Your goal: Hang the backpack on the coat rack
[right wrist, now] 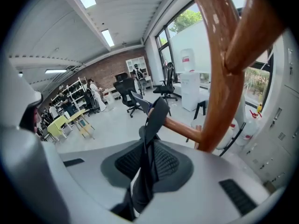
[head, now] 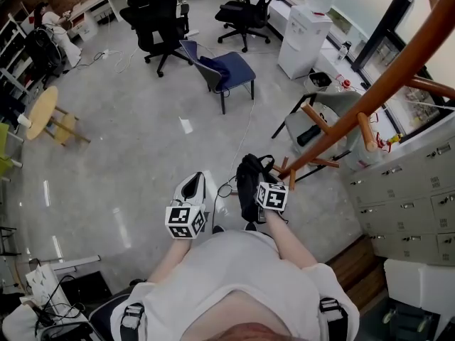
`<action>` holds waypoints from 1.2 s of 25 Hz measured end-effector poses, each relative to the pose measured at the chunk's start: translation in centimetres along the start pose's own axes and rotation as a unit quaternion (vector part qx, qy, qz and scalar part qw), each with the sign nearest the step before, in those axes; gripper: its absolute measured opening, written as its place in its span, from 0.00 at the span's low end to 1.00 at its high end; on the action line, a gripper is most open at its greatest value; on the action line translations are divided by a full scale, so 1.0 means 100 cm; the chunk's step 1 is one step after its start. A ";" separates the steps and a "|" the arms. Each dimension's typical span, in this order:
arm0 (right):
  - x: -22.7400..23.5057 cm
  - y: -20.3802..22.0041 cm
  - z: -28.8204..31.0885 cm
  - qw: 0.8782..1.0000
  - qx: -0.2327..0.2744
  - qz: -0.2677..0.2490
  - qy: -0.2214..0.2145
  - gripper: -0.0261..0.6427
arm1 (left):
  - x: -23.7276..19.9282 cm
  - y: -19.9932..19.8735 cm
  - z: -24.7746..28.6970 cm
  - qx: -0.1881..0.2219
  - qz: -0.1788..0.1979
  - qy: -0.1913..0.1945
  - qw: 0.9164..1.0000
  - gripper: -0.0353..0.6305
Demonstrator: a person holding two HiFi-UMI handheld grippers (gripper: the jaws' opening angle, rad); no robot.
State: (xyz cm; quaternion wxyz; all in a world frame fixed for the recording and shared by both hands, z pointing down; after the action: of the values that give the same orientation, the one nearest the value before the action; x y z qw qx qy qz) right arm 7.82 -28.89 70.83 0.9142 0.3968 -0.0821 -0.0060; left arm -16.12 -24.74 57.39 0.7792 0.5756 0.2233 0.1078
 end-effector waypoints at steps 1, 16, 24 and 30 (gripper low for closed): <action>0.001 0.002 0.002 1.000 -0.004 0.000 0.002 0.12 | -0.001 0.000 0.000 -0.001 0.000 -0.001 1.000 0.07; 0.020 0.028 0.016 0.999 -0.040 -0.009 0.015 0.12 | -0.004 0.002 0.002 -0.001 -0.011 -0.009 1.000 0.07; 0.035 0.037 0.017 0.994 -0.083 -0.015 0.062 0.13 | -0.001 0.005 0.004 -0.004 -0.010 -0.009 1.000 0.07; 0.041 0.040 0.016 0.992 -0.098 -0.027 0.074 0.18 | 0.001 0.007 0.004 -0.005 -0.016 -0.006 1.000 0.07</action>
State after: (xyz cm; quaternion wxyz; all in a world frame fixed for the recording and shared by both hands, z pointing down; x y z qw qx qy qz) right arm 11.44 -27.63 75.44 0.9516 0.3071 -0.0024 -0.0090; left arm -15.77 -24.81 58.08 0.7849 0.5690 0.2269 0.0930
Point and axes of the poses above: the fingertips, and each gripper's own axes: z forward along the fingers, x to its right, y out of its underside, the point moved 3 cm from there along -z, backward along the fingers, and after that the axes turned 5 degrees about y, right-handed, at the moved point
